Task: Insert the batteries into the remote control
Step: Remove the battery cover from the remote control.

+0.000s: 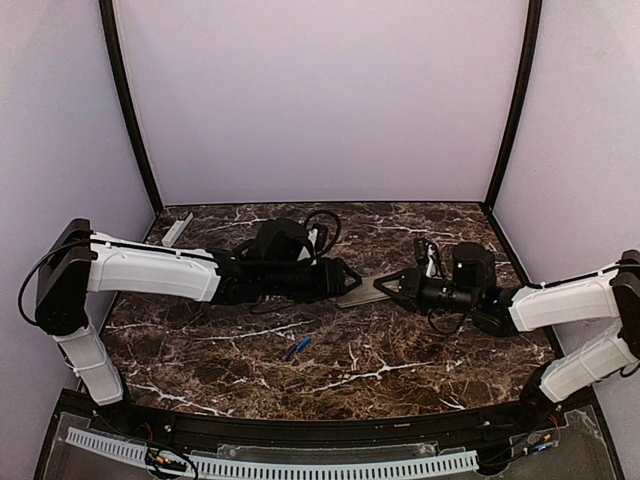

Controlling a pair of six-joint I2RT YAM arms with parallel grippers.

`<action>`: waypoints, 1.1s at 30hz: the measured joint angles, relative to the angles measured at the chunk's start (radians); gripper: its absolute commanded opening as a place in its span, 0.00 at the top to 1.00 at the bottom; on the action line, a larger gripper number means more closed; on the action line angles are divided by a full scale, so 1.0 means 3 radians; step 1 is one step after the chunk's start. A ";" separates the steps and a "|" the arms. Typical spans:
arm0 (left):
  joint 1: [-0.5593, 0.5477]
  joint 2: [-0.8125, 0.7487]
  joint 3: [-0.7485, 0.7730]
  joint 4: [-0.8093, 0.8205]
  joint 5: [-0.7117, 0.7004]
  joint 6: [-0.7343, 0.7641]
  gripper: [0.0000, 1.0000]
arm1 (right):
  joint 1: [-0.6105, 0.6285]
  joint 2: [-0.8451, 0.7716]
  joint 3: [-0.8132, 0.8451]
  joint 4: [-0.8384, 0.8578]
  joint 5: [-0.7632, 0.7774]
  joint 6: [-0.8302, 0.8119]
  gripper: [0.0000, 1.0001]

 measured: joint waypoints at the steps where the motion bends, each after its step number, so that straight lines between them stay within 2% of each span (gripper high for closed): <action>1: 0.0003 0.0004 0.0006 0.0004 0.0001 -0.0001 0.39 | 0.0000 0.0011 0.0004 0.0009 -0.0001 0.0000 1.00; 17: 0.0003 0.0075 0.0056 -0.0071 -0.0050 -0.0019 0.41 | 0.0000 0.0109 0.0009 0.0088 0.0018 -0.0006 1.00; 33: 0.0058 0.0155 -0.0018 0.0168 0.0018 -0.0168 0.54 | -0.0017 0.0278 0.0008 0.0308 0.0066 0.0018 1.00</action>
